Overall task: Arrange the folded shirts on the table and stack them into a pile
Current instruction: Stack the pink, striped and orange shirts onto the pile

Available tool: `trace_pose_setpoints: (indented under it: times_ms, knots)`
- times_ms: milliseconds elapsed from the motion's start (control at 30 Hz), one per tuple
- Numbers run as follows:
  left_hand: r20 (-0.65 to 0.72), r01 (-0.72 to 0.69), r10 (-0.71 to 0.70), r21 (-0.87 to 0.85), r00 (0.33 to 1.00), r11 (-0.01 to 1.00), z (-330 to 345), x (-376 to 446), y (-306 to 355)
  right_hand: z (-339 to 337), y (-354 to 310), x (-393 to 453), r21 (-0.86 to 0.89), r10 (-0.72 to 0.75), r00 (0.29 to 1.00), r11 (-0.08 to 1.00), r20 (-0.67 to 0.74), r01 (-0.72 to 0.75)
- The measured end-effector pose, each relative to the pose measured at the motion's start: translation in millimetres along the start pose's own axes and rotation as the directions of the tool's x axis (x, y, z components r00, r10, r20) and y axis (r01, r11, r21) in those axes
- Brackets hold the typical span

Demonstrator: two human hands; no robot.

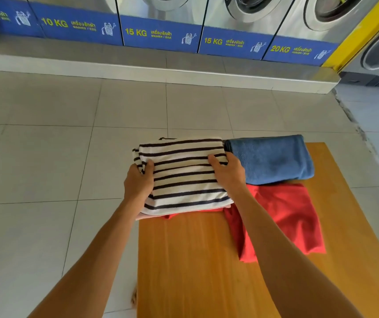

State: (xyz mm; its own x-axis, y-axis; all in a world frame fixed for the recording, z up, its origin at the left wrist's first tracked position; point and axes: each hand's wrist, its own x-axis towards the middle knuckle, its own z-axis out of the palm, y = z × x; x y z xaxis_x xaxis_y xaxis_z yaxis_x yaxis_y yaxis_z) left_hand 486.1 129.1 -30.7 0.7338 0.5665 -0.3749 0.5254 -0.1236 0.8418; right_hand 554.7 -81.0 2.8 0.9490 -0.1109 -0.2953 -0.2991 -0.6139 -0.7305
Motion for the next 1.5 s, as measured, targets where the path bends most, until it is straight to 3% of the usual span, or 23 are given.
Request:
trace_pose_setpoints:
  times_ms: [200, 367, 467, 533, 600, 667, 733, 800, 867, 933, 1033, 1100, 1167, 1300, 1500]
  knots:
    - [0.064, 0.098, -0.1, 0.04, 0.993, 0.994, -19, -12, -2, -13, -7, -21, -0.029, -0.022, 1.0, 0.999, 0.002, 0.022]
    - [0.001, 0.031, -0.033, 0.293, 0.999, 0.956, -68, -101, -59, -45, 32, -95, -0.065, -0.035, 0.999, 0.997, -0.019, 0.034]
    - [0.127, 0.105, -0.169, 0.399, 0.977, 0.911, -87, -182, -104, -60, 83, -158, -0.144, -0.008, 1.0, 0.99, 0.003, 0.008]
    - [0.218, 0.199, -0.314, 0.427, 0.924, 0.882, -97, -232, -133, -73, 121, -204, -0.139, 0.071, 0.992, 0.989, 0.107, -0.056]
    - [0.3, 0.332, -0.474, 0.419, 0.828, 0.845, -107, -278, -159, -93, 154, -249, -0.106, 0.248, 0.909, 0.968, 0.335, -0.226]
    - [0.382, 0.442, -0.566, 0.366, 0.731, 0.819, -116, -316, -180, -112, 175, -291, -0.209, 0.389, 0.724, 0.921, 0.569, -0.33]
    - [0.397, 0.518, -0.608, 0.319, 0.687, 0.794, -120, -341, -193, -117, 188, -328, -0.284, 0.41, 0.588, 0.911, 0.697, -0.299]
    - [0.396, 0.557, -0.631, 0.298, 0.668, 0.776, -120, -352, -198, -106, 194, -357, -0.27, 0.377, 0.544, 0.924, 0.749, -0.27]
    - [0.44, 0.604, -0.631, 0.222, 0.639, 0.766, -118, -356, -202, -81, 195, -377, -0.243, 0.332, 0.601, 0.943, 0.727, -0.227]
    - [0.453, 0.641, -0.622, 0.134, 0.639, 0.756, -117, -354, -199, -56, 199, -388, -0.208, 0.241, 0.742, 0.968, 0.625, -0.139]
    - [0.326, 0.586, -0.579, 0.089, 0.747, 0.806, -116, -348, -189, -42, 200, -381, -0.099, 0.14, 0.863, 0.989, 0.485, -0.105]
    - [0.195, 0.493, -0.503, 0.098, 0.842, 0.864, -117, -344, -182, -43, 195, -366, -0.037, 0.142, 0.893, 0.99, 0.426, -0.139]
    - [0.157, 0.409, -0.421, 0.102, 0.893, 0.907, -116, -338, -173, -46, 189, -345, 0.02, 0.14, 0.936, 0.988, 0.323, -0.154]
    - [0.254, 0.333, -0.362, 0.15, 0.897, 0.931, -97, -338, -158, -55, 180, -293, 0.007, 0.135, 0.981, 0.99, 0.136, -0.138]
    - [0.104, 0.123, -0.175, 0.38, 0.979, 0.917, -66, -354, -150, -68, 182, -267, -0.27, 0.161, 0.956, 0.958, 0.246, -0.093]
